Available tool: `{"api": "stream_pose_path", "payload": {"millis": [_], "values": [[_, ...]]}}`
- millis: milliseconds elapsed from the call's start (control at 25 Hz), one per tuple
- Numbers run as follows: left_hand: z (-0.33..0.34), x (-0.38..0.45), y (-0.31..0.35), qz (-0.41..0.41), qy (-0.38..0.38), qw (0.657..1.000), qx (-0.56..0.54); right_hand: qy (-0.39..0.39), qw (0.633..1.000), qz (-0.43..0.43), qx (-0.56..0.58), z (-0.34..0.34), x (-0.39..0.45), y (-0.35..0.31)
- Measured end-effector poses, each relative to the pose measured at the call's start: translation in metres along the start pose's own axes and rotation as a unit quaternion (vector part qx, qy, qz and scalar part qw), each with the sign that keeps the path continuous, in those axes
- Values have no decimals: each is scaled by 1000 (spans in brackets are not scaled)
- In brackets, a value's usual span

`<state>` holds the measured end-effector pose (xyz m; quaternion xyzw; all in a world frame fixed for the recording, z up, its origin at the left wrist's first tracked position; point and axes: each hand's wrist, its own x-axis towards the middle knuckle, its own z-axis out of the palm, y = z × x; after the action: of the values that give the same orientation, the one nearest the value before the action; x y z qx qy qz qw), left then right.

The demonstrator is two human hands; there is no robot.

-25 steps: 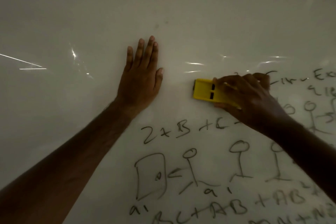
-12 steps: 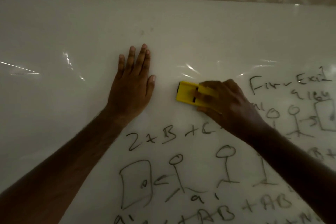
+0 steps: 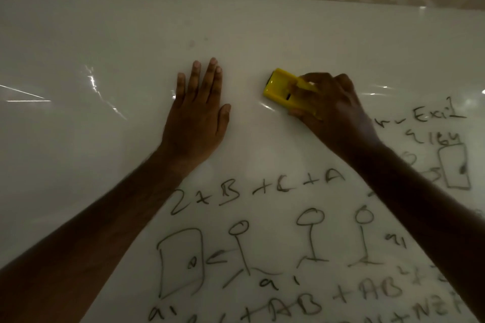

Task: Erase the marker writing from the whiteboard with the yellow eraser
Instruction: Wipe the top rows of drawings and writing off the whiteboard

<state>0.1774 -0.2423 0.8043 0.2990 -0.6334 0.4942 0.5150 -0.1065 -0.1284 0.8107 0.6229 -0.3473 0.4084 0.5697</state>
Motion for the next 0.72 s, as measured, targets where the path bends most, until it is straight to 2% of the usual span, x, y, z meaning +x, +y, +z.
{"api": "stream_pose_path", "payload": {"millis": [160, 320, 560, 640, 720], "values": [[0, -1, 1, 0, -1, 1000, -4, -16, 997, -78, 0, -5, -53, -18], [-2, -1, 2, -6, -12, 1000, -16, -54, 993, -100, -25, -26, -91, 5], [1, 4, 17, -11, -12, 1000, -10, 5, 1000, -1, -29, -19, -16, 50], [3, 7, 19, -7, -14, 1000, -7, 8, 1000, 5, -30, -5, -3, 41], [4, 6, 19, -4, -13, 1000, -7, -3, 999, -25, -24, 0, -17, 29]]}}
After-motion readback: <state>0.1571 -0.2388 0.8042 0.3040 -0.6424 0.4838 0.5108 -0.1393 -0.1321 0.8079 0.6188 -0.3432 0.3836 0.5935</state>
